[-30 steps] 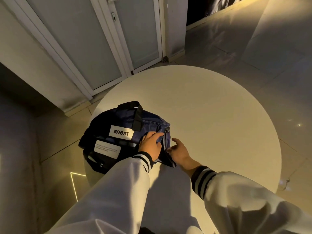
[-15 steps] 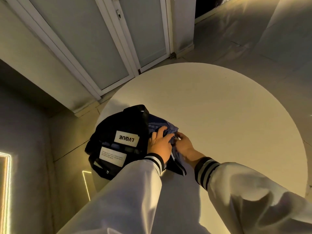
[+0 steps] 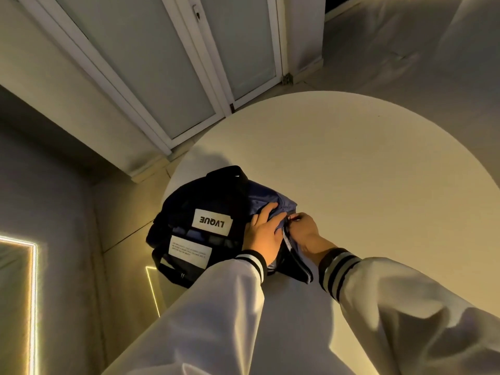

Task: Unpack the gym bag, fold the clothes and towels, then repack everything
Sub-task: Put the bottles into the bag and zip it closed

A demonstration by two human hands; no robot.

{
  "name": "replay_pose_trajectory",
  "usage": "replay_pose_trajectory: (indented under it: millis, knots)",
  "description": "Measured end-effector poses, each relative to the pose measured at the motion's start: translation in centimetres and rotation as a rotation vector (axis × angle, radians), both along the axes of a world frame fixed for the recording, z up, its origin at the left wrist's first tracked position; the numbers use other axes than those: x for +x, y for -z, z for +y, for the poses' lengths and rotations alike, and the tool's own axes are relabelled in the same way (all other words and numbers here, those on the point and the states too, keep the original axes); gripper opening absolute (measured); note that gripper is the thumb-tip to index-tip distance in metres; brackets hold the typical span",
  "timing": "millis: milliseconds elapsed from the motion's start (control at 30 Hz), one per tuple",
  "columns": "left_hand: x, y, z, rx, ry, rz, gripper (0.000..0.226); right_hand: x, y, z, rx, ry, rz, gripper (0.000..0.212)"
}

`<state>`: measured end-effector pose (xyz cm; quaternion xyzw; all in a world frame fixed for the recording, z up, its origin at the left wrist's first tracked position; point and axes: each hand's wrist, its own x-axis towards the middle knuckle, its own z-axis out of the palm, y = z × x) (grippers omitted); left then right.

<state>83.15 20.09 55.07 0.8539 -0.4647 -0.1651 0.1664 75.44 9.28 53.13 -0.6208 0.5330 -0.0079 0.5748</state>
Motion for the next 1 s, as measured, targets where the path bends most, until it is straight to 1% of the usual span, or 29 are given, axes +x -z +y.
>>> replay_pose_trajectory:
  millis: [67, 133, 267, 467, 533, 633, 667, 733, 800, 867, 1000]
  knots:
    - [-0.1, -0.5, 0.1, 0.065, 0.019, -0.004, 0.048, -0.4, -0.3, 0.0, -0.033, -0.002, 0.004, 0.011]
    - [-0.2, -0.7, 0.4, 0.107, 0.021, 0.004, 0.050, -0.8, -0.7, 0.1, -0.069, 0.009, 0.006, 0.011]
    - [-0.6, -0.7, 1.0, 0.110, 0.054, 0.058, 0.054, -1.4, -1.9, 0.8, -0.159, 0.048, -0.030, 0.020]
    - [-0.3, -1.5, 1.0, 0.159, 0.078, 0.133, 0.056, -3.3, -3.4, 3.5, -0.327, -0.010, -0.090, 0.015]
    - [-0.3, -1.6, 1.2, 0.164, 0.071, 0.177, 0.057, -4.0, -3.3, 4.7, -0.314, -0.001, -0.110, 0.014]
    - [-0.6, -1.7, 2.2, 0.074, 0.066, 0.234, 0.052, -4.8, -2.9, 5.7, -0.244, 0.057, -0.112, 0.014]
    - [-0.9, -1.8, 2.9, 0.046, 0.054, 0.204, 0.048, -5.0, -2.9, 5.7, -0.226, 0.085, -0.111, 0.013]
    - [-1.8, -1.8, 4.6, 0.038, 0.000, 0.081, 0.044, -5.3, -2.9, 5.7, -0.213, 0.133, -0.123, 0.012]
    - [-2.6, -1.6, 5.9, 0.097, -0.018, 0.014, 0.048, -5.2, -3.3, 5.9, -0.212, 0.152, -0.135, 0.013]
    - [-3.2, -1.1, 6.3, 0.131, 0.008, 0.031, 0.057, -5.1, -3.5, 6.4, -0.228, 0.140, -0.143, 0.015]
    - [-2.6, -1.0, 6.3, 0.064, 0.026, 0.057, 0.064, -4.7, -3.4, 7.8, -0.356, 0.076, -0.130, 0.014]
